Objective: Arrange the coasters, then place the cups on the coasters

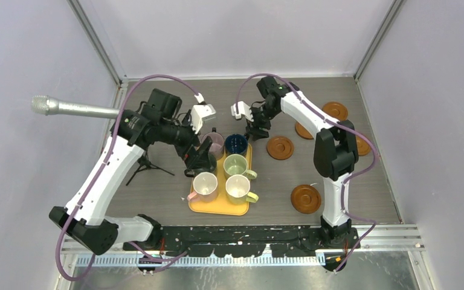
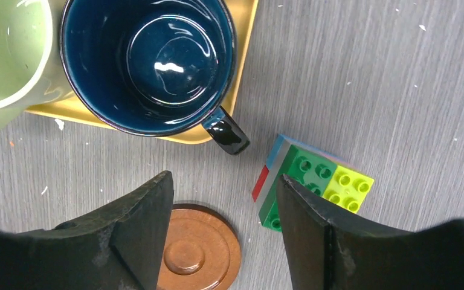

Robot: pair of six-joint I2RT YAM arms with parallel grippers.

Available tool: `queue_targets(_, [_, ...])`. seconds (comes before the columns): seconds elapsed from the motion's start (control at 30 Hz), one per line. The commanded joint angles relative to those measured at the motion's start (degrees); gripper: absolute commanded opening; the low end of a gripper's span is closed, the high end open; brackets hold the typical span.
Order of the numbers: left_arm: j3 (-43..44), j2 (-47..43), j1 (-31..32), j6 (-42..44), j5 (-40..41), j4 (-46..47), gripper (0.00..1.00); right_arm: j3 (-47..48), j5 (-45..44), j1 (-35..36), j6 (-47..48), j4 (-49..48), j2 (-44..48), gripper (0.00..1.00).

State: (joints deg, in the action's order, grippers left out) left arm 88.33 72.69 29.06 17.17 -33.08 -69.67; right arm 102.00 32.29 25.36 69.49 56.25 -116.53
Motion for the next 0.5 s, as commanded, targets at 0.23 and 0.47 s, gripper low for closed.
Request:
queue_targets(0.23, [1.6, -1.9, -7.2, -6.7, -6.8, 5.4, 1.0, 4.5, -2.6, 2.8, 12.9, 4.5, -4.4, 0.65])
queue_targets(0.47, [1.1, -1.8, -8.5, -7.0, -7.2, 6.2, 1.0, 5.9, -3.2, 2.9, 16.4, 6.9, -6.3, 0.62])
